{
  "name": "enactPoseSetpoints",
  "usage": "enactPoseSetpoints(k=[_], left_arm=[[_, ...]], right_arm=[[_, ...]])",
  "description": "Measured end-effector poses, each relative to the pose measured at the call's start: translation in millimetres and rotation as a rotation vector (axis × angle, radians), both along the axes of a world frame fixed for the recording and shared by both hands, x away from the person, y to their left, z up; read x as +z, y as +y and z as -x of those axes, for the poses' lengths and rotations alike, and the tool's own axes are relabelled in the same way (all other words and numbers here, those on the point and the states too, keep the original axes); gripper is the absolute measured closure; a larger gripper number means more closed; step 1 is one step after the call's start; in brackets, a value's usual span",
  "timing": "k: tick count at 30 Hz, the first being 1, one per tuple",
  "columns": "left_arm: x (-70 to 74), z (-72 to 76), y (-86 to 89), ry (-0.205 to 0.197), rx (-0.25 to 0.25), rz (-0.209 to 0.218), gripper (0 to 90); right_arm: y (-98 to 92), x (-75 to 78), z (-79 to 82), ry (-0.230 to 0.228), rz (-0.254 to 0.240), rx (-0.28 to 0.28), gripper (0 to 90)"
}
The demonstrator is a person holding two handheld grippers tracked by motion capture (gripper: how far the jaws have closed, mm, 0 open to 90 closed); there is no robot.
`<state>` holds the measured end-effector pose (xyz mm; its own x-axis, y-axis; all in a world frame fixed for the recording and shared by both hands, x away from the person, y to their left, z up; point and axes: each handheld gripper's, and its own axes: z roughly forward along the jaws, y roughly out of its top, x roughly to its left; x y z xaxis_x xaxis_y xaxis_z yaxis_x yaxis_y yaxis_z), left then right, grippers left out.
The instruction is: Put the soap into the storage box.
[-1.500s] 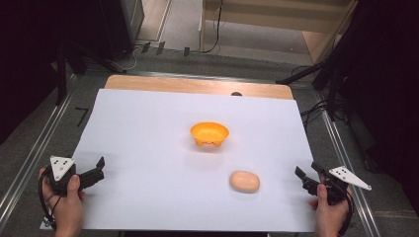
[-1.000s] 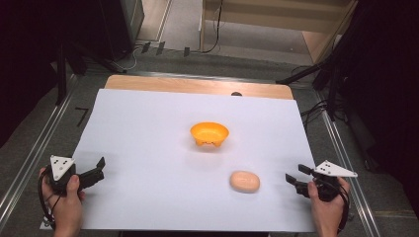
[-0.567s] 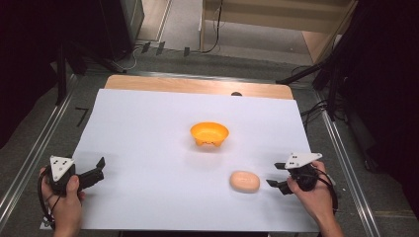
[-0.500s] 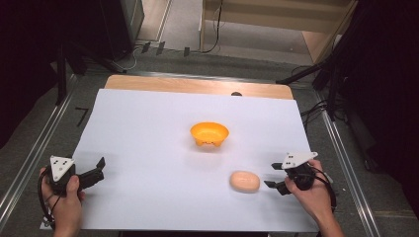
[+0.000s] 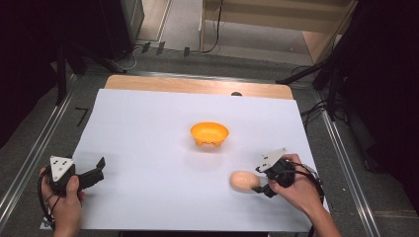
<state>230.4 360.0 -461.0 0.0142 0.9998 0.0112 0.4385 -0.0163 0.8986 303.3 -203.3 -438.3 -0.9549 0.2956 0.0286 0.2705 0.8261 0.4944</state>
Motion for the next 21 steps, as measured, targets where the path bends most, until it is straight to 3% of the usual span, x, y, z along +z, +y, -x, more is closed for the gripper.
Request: enactPoseSetpoints(k=[4, 7, 11, 21], left_arm=[[0.0, 0.0, 0.0, 0.0, -0.001, 0.0, 0.7], [-0.1, 0.0, 0.0, -0.002, -0.003, 0.001, 0.7], [-0.1, 0.1, 0.2, -0.004, -0.004, 0.003, 0.7], [-0.1, -0.2, 0.3, 0.001, -0.009, 0.004, 0.7]], right_arm=[[12.6, -2.7, -1.7, 0.004, 0.042, 0.019, 25.8], [20.6, -6.3, -3.1, 0.024, 0.074, 0.021, 25.9], [31.0, -10.4, -4.4, 0.016, 0.109, 0.039, 29.4], [39.0, -16.1, -5.9, 0.029, 0.142, 0.051, 31.3]])
